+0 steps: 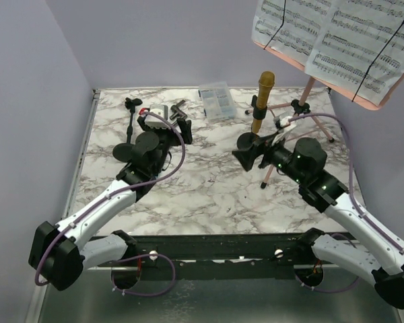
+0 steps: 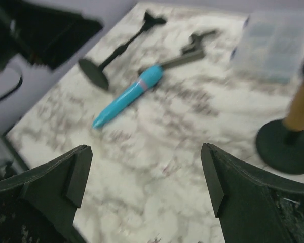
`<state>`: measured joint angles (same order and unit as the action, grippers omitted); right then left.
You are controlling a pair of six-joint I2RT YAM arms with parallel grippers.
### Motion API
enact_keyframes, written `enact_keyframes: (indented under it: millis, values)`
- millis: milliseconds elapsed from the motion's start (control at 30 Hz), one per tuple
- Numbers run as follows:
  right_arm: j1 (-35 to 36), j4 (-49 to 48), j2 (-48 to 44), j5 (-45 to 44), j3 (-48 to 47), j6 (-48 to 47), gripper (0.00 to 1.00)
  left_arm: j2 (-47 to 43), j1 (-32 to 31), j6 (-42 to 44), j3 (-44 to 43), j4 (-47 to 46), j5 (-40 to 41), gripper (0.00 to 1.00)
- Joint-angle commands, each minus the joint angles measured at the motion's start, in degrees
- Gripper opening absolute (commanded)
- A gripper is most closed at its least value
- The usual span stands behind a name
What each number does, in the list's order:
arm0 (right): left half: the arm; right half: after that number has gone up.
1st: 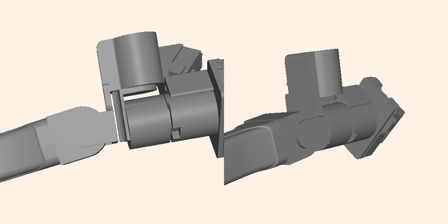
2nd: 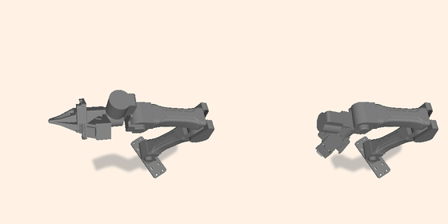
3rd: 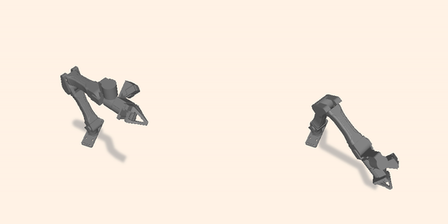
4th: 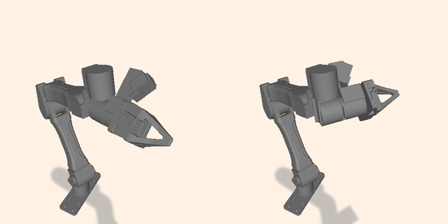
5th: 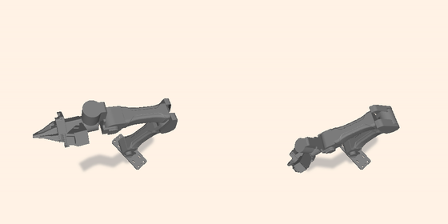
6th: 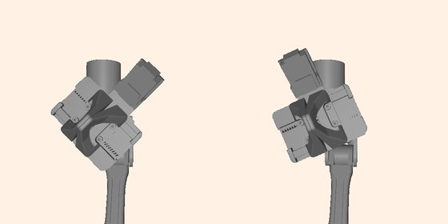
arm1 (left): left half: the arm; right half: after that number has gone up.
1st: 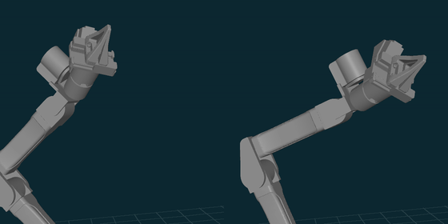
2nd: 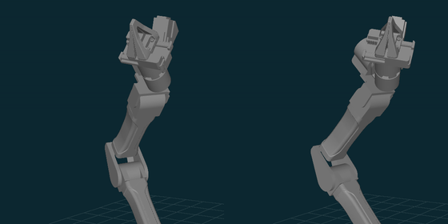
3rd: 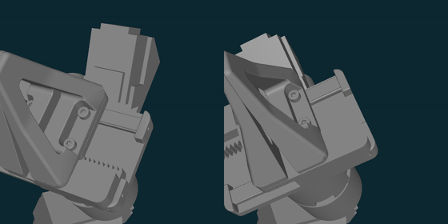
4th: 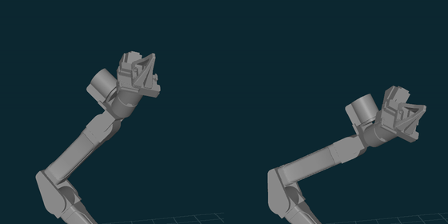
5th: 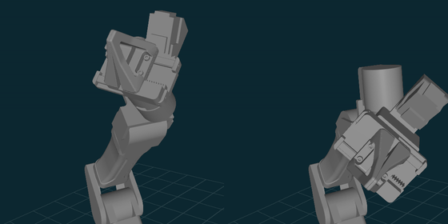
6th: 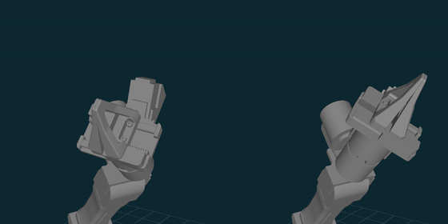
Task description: Set up the instrument practice props
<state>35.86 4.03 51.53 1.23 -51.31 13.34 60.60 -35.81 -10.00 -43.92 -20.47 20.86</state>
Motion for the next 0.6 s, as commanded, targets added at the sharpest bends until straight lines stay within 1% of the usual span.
enact_keyframes:
  millis: [0,67,100,200,233,267,333,367,433,567]
  values:
    - [0.0,-0.4,3.0,22.3,8.1,7.8,1.00,7.6,6.4,-8.5,-5.1,6.6,-0.3,0.99]
    - [0.0,-1.7,5.3,25.6,8.7,9.1,1.00,11.2,11.2,-13.1,-8.4,11.8,0.3,0.99]
    - [0.0,-2.7,6.0,26.6,8.9,9.3,1.00,12.6,13.1,-15.2,-9.9,14.4,2.0,0.99]
    - [0.0,-2.4,6.1,26.1,8.5,9.9,1.00,17.4,16.8,-20.9,-16.1,26.6,13.0,0.99]
    - [0.0,-2.1,5.4,25.4,8.7,10.2,1.00,19.0,18.0,-22.7,-18.4,30.4,14.9,0.99]
    - [0.0,-2.1,4.3,24.7,9.1,10.2,1.00,20.3,19.4,-25.3,-20.5,35.1,14.9,0.99]
    - [0.0,-1.4,2.0,23.0,9.9,10.0,1.00,22.7,23.6,-31.7,-24.5,44.0,10.3,0.99]
    - [-0.1,-0.2,1.2,22.0,9.7,9.8,1.00,23.9,25.9,-35.9,-25.6,48.9,7.8,0.99]
    - [-0.1,3.1,-0.8,19.3,8.9,9.5,1.00,25.8,29.8,-43.5,-26.6,55.3,4.7,0.99]
    - [0.0,4.3,-4.0,16.8,9.8,9.5,1.00,28.2,35.0,-52.2,-24.1,57.5,1.7,0.99]
